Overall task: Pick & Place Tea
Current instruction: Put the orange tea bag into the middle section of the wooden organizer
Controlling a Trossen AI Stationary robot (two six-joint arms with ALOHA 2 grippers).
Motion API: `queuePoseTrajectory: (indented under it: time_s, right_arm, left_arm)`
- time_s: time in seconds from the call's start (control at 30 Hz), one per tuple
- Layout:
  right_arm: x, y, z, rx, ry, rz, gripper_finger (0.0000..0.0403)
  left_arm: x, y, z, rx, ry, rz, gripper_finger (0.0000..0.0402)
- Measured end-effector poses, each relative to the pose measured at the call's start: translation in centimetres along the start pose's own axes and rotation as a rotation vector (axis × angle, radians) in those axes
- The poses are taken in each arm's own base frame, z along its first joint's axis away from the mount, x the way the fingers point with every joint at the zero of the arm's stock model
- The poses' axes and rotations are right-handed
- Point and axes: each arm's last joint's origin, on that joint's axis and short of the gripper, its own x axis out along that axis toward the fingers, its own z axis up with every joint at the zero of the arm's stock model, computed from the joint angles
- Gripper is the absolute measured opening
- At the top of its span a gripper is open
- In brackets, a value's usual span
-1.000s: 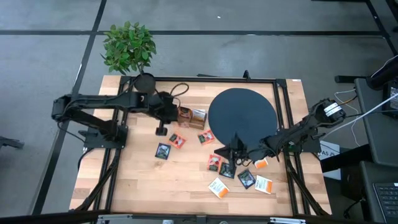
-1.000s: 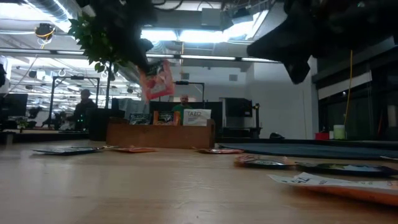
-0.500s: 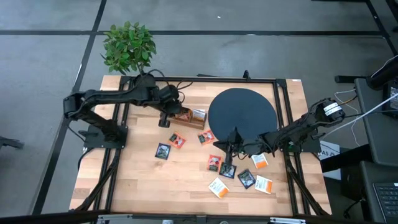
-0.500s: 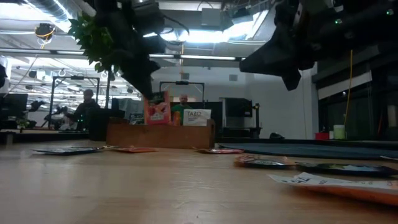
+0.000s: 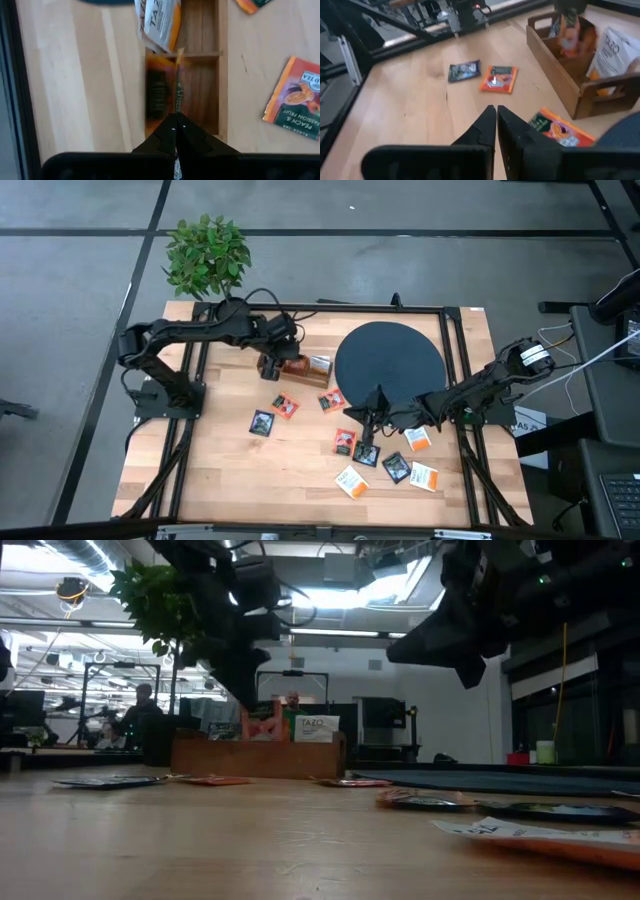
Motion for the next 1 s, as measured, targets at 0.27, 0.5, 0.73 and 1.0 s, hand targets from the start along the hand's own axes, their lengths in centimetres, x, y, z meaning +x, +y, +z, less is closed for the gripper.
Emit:
queuePoseTrajectory:
  time_s: [0.27,0.5,0.73,1.0]
  right_arm:
    - [0.02,-0.05,-0.12,-0.006,0.009,-0.004,0.0020]
    - [0.02,-0.08,-0.20,-0.011,0.016,-0.008,0.0020]
    - [0.02,-0.08,-0.19,-0.010,0.016,-0.008,0.0020]
    - [0.02,-0.08,-0.19,-0.011,0.016,-0.008,0.0020]
  left_arm:
    - [0.12,0.06,-0.09,0.008,0.026,0.025,0.0002]
    - [0.12,0.06,-0.09,0.003,0.026,0.025,0.0002]
    - [0.55,-0.10,-0.35,-0.001,0.022,0.032,0.0003]
    - [0.78,-0.27,-0.05,0.004,0.007,0.028,0.0003]
